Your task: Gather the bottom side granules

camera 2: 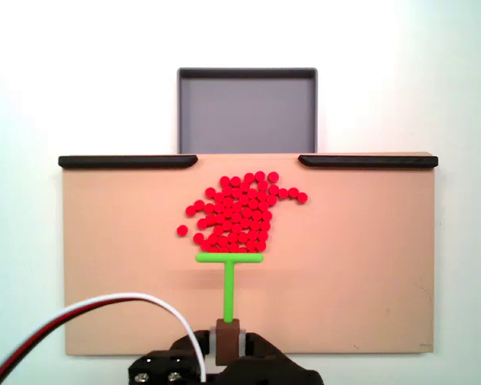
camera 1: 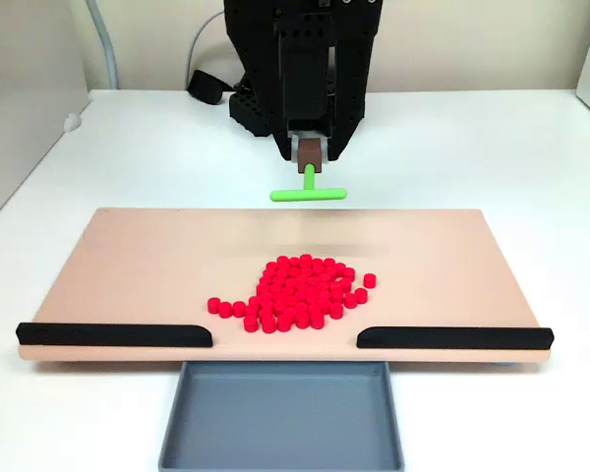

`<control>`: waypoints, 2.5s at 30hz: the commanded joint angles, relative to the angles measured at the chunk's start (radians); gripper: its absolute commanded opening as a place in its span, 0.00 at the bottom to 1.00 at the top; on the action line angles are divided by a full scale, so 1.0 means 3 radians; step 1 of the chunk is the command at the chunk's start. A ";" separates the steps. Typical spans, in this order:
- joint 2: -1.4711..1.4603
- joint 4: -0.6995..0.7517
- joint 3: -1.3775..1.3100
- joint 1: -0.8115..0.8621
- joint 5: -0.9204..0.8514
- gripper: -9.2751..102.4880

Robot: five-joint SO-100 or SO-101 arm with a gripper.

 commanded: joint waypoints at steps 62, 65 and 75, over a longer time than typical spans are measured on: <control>-0.0026 -0.0005 -0.0051 0.0046 -0.0128 0.08; 0.0015 -0.0005 -0.0051 0.0031 -0.0087 0.08; -0.0026 0.0000 -0.0051 -0.0015 -0.0026 0.08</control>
